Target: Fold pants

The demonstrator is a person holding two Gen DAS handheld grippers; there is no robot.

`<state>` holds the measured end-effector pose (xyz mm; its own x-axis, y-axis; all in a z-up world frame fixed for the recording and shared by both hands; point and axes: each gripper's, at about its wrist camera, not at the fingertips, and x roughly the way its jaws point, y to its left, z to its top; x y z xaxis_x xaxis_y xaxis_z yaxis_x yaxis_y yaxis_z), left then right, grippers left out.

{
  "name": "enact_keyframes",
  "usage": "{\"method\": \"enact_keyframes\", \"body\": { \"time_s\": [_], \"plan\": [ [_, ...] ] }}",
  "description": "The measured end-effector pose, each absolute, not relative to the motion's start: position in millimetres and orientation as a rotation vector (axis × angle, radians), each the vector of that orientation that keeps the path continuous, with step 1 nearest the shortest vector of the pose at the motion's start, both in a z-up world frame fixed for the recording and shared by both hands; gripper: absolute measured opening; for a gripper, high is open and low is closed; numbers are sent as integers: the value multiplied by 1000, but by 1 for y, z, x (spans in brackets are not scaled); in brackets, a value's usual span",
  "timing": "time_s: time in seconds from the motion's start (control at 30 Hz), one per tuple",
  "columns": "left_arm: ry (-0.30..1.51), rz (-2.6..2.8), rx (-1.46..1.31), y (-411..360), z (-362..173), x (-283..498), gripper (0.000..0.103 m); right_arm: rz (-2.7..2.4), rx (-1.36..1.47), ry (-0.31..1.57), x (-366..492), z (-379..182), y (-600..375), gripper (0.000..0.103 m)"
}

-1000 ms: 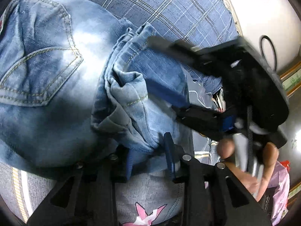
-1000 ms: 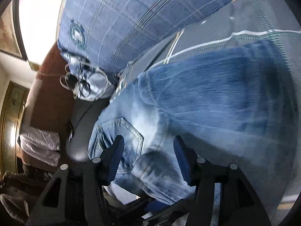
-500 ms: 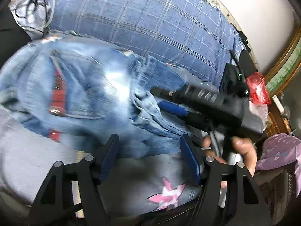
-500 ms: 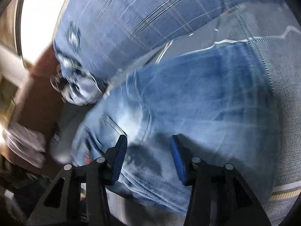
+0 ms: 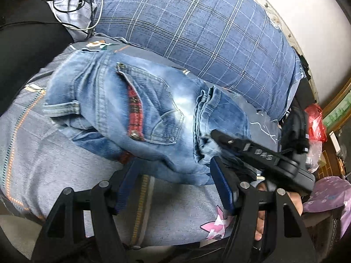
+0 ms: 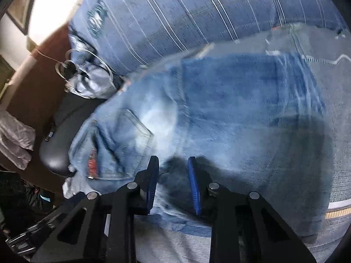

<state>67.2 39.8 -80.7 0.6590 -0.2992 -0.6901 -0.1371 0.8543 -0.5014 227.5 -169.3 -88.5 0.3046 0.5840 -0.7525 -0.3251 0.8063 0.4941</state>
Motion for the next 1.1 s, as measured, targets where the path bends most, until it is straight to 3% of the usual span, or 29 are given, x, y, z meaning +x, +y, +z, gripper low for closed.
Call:
{"method": "enact_keyframes", "body": {
  "time_s": [0.13, 0.2, 0.27, 0.37, 0.5, 0.7, 1.1],
  "plan": [
    [862, -85, -628, 55, -86, 65, 68, 663, 315, 1024, 214, -70, -173, 35],
    [862, -80, -663, 60, -89, 63, 68, 664, 336, 1005, 212, -67, -174, 51],
    [862, -71, -670, 62, -90, 62, 68, 688, 343, 992, 210, -63, -169, 53],
    [857, -54, -704, 67, -91, 63, 68, 684, 318, 981, 206, -56, -164, 66],
    [822, -38, -728, 78, -85, 63, 68, 707, 324, 964, 199, -45, -163, 69],
    [765, -25, -899, 111, -101, 50, 77, 687, 358, 965, 193, -38, -177, 74],
    [750, 26, -1152, 153, -133, 50, 82, 713, 398, 1045, 199, -52, -162, 74]
  ]
}}
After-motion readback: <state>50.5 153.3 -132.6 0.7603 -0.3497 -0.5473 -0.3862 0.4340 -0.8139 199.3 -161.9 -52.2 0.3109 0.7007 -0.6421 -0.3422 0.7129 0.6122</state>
